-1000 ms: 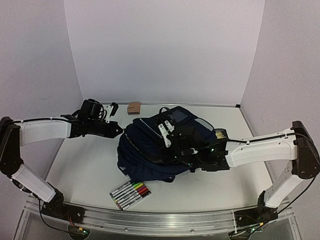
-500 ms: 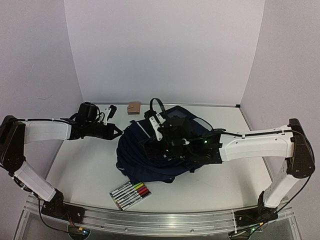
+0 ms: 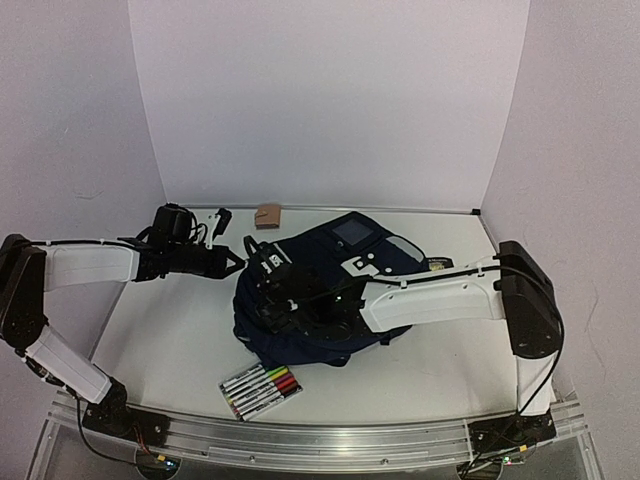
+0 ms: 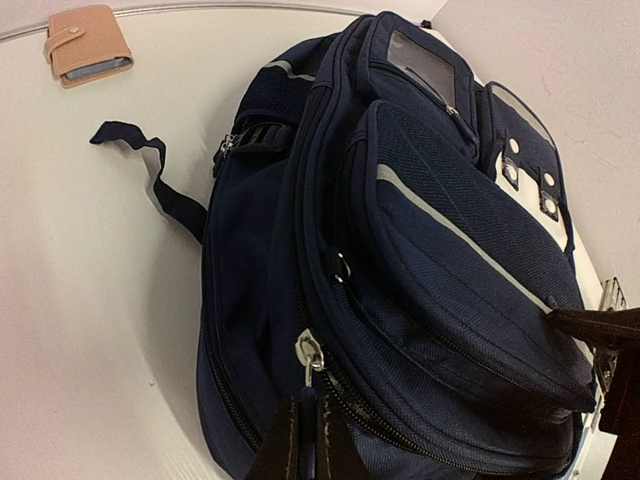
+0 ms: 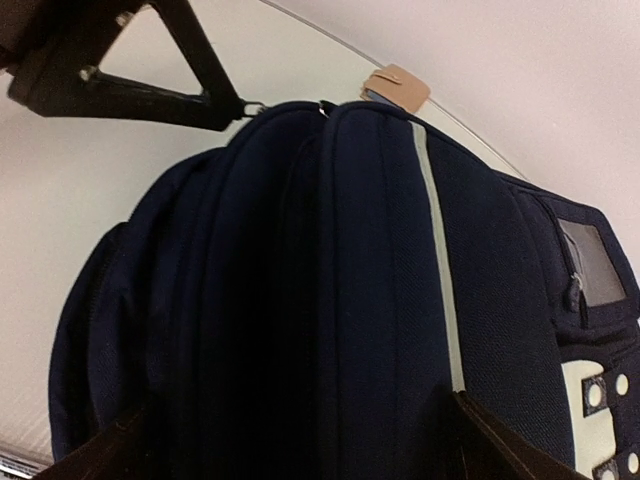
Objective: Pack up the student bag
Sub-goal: Unzip the student bag at the center of the board.
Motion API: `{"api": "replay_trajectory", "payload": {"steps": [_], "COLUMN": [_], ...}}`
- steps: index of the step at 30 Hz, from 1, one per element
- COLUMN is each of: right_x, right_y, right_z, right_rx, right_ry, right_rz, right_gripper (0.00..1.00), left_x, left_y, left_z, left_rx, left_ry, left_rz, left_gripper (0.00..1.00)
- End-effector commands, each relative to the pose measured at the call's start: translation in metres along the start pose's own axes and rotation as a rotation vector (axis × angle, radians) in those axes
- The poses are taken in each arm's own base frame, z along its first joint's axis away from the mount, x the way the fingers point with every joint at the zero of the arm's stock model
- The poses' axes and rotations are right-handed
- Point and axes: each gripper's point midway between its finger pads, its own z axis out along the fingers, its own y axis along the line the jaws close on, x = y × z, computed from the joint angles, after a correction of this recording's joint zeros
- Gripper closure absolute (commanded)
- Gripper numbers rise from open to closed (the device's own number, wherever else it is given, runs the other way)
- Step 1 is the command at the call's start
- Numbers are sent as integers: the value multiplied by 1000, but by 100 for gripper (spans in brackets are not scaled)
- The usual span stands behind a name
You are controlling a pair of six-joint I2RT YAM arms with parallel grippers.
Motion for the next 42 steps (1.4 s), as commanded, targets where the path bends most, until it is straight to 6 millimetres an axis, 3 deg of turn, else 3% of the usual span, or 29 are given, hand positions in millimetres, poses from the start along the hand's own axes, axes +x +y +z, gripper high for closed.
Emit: {"api": "replay_trajectory", "payload": {"steps": [1,5,12,18,21,22,25,26,31,37,42], "right_x": [-34,-41,-49,-39,-27,-26,-33,-38,-65,-97,-112], "right_y": [-41,-51,-66,-61,-55,-55,-60,-65,-86,-97,-95], "right_z": [-20,-30,-40,-23,-12,-11,-19,-25,-64,-111,-126], "right_rx": [175,193,223,189,187,189,195,195,153,12,-76], "right_ry": [-69,-88,-108,-76,-49,-47,-63,-75,-150,-291,-366], "right_rz": [79,98,128,118,94,91,111,124,183,262,288], "right_gripper": [17,25,28,40,59,70,96,100,100,100,100], "left_x": [-29,-29,-29,-31,-34,-35,-38,-39,-52,-69,-90], "left_y": [-4,5,5,1,0,2,15,23,43,63,76], "left_z": [-15,-14,-13,-14,-14,-14,-12,-12,-8,18,50], "left_rx": [-23,-65,-67,-43,-46,-56,-96,-106,-38,73,115], "left_ry": [-98,-98,-94,-98,-104,-106,-108,-109,-136,-122,-111], "left_rz": [26,10,4,10,12,9,-19,-39,-121,-160,-132], "left_gripper": [100,100,100,100,100,100,100,100,100,100,100]}}
